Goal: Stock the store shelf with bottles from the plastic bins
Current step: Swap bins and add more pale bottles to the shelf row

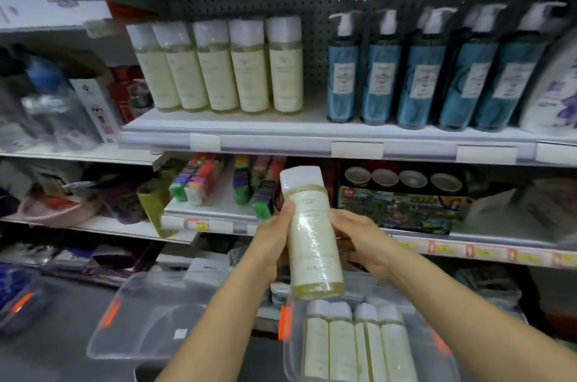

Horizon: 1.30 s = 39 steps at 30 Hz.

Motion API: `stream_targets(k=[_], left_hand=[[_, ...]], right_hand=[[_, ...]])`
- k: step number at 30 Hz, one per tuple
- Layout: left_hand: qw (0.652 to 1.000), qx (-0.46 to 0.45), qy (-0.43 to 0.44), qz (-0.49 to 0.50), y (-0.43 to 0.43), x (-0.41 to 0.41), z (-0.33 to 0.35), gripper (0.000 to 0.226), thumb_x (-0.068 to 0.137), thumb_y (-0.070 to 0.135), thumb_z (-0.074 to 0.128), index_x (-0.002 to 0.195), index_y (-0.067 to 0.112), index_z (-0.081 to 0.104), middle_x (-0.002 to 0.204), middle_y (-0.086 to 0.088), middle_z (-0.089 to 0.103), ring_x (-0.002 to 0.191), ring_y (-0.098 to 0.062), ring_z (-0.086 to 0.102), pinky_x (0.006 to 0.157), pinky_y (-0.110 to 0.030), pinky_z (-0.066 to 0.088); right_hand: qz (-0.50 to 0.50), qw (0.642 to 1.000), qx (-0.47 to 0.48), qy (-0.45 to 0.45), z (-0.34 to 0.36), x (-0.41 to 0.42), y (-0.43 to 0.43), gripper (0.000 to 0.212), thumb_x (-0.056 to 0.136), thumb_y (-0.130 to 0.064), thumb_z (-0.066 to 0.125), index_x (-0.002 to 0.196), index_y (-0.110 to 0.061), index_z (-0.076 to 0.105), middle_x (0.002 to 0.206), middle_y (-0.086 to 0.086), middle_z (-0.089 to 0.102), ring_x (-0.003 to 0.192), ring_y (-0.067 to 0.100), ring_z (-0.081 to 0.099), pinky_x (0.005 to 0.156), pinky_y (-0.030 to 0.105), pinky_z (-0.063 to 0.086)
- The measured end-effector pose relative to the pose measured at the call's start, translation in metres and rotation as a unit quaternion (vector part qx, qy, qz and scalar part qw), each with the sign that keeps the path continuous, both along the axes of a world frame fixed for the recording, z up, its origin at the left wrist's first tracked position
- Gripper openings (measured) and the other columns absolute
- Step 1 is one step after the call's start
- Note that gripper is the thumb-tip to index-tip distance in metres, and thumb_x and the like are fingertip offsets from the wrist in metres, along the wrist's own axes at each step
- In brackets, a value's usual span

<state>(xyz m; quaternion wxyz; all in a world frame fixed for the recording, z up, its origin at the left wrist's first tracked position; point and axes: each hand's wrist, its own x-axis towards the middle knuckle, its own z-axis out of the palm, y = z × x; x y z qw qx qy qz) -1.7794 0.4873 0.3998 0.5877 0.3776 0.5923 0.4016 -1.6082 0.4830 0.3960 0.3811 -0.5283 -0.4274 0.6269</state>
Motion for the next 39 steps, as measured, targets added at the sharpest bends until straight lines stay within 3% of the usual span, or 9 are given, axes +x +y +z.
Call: stream_targets(k=[6, 11, 17, 20, 23, 26, 30, 33, 39], left_hand=[[0.999, 0.029, 0.012, 0.032, -0.006, -0.006, 0.015, 0.049, 0.097, 0.057, 0.048, 0.117, 0.016, 0.065, 0.111, -0.006, 0.072, 0.102, -0.022, 0.069, 0.089, -0.043, 0.056], [0.996, 0.054, 0.026, 0.06, -0.001, -0.026, 0.032, 0.052, 0.095, 0.059, 0.051, 0.121, 0.015, 0.062, 0.112, -0.006, 0.071, 0.106, -0.025, 0.067, 0.101, -0.05, 0.05], [0.991, 0.106, 0.019, 0.076, 0.021, -0.056, 0.06, 0.044, 0.098, 0.054, 0.049, 0.119, 0.017, 0.058, 0.107, -0.005, 0.069, 0.094, -0.02, 0.068, 0.07, -0.034, 0.055], [0.986, 0.133, 0.027, 0.093, 0.04, -0.082, 0.072, 0.046, 0.098, 0.054, 0.048, 0.126, 0.017, 0.052, 0.111, -0.007, 0.068, 0.096, -0.023, 0.069, 0.07, -0.036, 0.057], [0.985, 0.139, 0.024, 0.098, 0.06, -0.112, 0.089, 0.047, 0.098, 0.054, 0.048, 0.129, 0.018, 0.05, 0.112, -0.007, 0.067, 0.095, -0.023, 0.069, 0.064, -0.033, 0.057], [0.985, 0.143, 0.022, 0.092, 0.086, -0.151, 0.103, 0.045, 0.1, 0.052, 0.047, 0.127, 0.016, 0.053, 0.111, -0.008, 0.068, 0.094, -0.023, 0.069, 0.061, -0.031, 0.055], [0.982, 0.172, 0.036, 0.064, 0.121, -0.202, 0.115, 0.048, 0.09, 0.057, 0.061, 0.122, 0.022, 0.057, 0.105, -0.006, 0.073, 0.089, -0.024, 0.074, 0.069, -0.038, 0.061], [0.978, 0.199, 0.03, 0.047, 0.147, -0.239, 0.123, 0.048, 0.08, 0.056, 0.071, 0.114, 0.024, 0.059, 0.095, -0.003, 0.076, 0.078, -0.02, 0.076, 0.061, -0.033, 0.059], [0.971, 0.236, 0.037, 0.001, 0.201, -0.307, 0.148, 0.049, 0.081, 0.053, 0.07, 0.119, 0.023, 0.058, 0.107, -0.002, 0.074, 0.082, -0.016, 0.076, 0.062, -0.029, 0.058]], right_hand=[[0.075, 0.995, 0.061, -0.005, 0.012, -0.008, 0.014, 0.032, 0.097, -0.034, 0.057, 0.128, -0.03, 0.063, 0.116, -0.004, 0.072, 0.103, 0.013, 0.064, 0.086, 0.031, 0.047], [0.111, 0.989, 0.103, -0.005, 0.024, -0.031, 0.029, 0.038, 0.092, -0.035, 0.063, 0.13, -0.03, 0.061, 0.112, -0.005, 0.074, 0.104, 0.015, 0.069, 0.086, 0.031, 0.052], [0.112, 0.982, 0.151, -0.006, 0.052, -0.064, 0.054, 0.042, 0.092, -0.04, 0.064, 0.133, -0.031, 0.058, 0.112, -0.003, 0.073, 0.096, 0.012, 0.072, 0.076, 0.027, 0.055], [0.106, 0.98, 0.166, 0.001, 0.068, -0.09, 0.073, 0.04, 0.091, -0.041, 0.065, 0.129, -0.029, 0.06, 0.109, -0.002, 0.074, 0.095, 0.014, 0.073, 0.076, 0.032, 0.057], [0.097, 0.98, 0.176, 0.012, 0.081, -0.123, 0.095, 0.038, 0.09, -0.041, 0.066, 0.125, -0.027, 0.061, 0.109, -0.001, 0.074, 0.091, 0.013, 0.073, 0.068, 0.026, 0.056], [0.074, 0.98, 0.183, 0.026, 0.089, -0.162, 0.118, 0.046, 0.085, -0.044, 0.071, 0.126, -0.026, 0.061, 0.11, 0.0, 0.074, 0.094, 0.016, 0.073, 0.074, 0.031, 0.057], [0.049, 0.979, 0.194, 0.035, 0.099, -0.21, 0.15, 0.055, 0.079, -0.047, 0.077, 0.127, -0.027, 0.061, 0.109, 0.001, 0.075, 0.095, 0.018, 0.073, 0.073, 0.03, 0.056], [0.036, 0.978, 0.201, 0.03, 0.112, -0.247, 0.171, 0.045, 0.085, -0.041, 0.073, 0.126, -0.032, 0.057, 0.104, -0.001, 0.075, 0.088, 0.015, 0.073, 0.064, 0.024, 0.054], [0.006, 0.973, 0.232, 0.005, 0.135, -0.312, 0.215, 0.07, 0.082, -0.042, 0.075, 0.141, -0.02, 0.044, 0.119, -0.001, 0.067, 0.099, 0.014, 0.07, 0.079, 0.03, 0.058]])
